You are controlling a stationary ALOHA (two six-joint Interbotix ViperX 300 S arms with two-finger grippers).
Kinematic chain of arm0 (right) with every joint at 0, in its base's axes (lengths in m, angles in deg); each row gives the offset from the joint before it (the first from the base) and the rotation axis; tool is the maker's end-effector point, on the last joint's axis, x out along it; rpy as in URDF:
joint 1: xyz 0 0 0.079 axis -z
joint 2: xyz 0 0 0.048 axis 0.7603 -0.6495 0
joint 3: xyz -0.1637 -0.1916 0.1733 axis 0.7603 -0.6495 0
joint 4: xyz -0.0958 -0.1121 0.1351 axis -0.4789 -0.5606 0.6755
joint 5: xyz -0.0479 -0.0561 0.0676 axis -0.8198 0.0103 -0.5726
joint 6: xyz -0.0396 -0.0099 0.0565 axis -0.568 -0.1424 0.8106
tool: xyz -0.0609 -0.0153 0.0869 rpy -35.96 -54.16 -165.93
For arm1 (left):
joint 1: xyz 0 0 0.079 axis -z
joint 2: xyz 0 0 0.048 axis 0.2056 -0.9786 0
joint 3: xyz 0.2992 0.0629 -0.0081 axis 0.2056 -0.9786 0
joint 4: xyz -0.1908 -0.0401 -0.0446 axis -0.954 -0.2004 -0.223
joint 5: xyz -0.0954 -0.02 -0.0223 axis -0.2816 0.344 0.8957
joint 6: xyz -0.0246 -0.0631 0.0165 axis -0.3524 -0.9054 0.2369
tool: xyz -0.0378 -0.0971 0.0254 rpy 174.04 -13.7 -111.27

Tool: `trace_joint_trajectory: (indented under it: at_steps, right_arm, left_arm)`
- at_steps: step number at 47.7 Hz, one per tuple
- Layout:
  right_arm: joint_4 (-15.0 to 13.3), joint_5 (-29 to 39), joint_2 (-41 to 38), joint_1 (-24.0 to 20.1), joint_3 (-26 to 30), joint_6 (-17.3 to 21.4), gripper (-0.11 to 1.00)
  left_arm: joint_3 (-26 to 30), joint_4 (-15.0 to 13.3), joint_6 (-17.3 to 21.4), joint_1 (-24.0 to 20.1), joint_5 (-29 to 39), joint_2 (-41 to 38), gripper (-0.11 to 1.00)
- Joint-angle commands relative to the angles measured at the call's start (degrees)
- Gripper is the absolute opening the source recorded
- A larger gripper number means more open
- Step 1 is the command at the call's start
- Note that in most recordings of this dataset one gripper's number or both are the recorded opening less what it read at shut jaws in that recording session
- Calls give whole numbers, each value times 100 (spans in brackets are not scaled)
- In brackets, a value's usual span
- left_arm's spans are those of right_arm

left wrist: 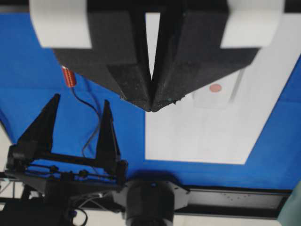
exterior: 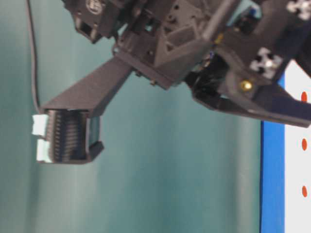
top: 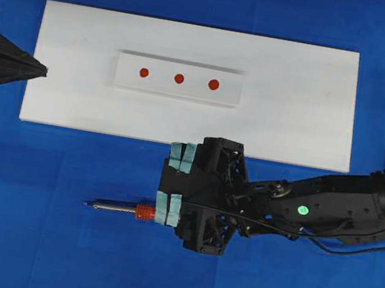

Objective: Touch the tip of the soldering iron to the mark.

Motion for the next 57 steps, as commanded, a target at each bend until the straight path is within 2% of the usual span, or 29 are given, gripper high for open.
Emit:
trace_joint_trajectory:
  at_steps: [1,6,11,19,25,39,57]
  right_arm:
    - [-105,0,193,18,44,-9,88]
    - [-246,26,202,185,44,-97,88]
    - [-316,0,246,563,26,-255,88]
    - [-299,-105,369,1222,-79,-668,88]
    - [-290,-325,501,1538,-229,-782,88]
    - [-299,-483,1327,1635,-861,-791,88]
    - [-325,-483,3630,1635,-2391,-791,87]
  left_arm:
    - [44,0,9,0,-26,-26,0]
    - [44,9,9,0,-26,-26,0]
    - [44,9,9,0,-26,-26,0]
    - [44,0,9,0,-26,-26,0]
    - [44,0,9,0,-26,-26,0]
    - [44,9,9,0,-35,-26,0]
    - [53,9,9,0,-44,0,0]
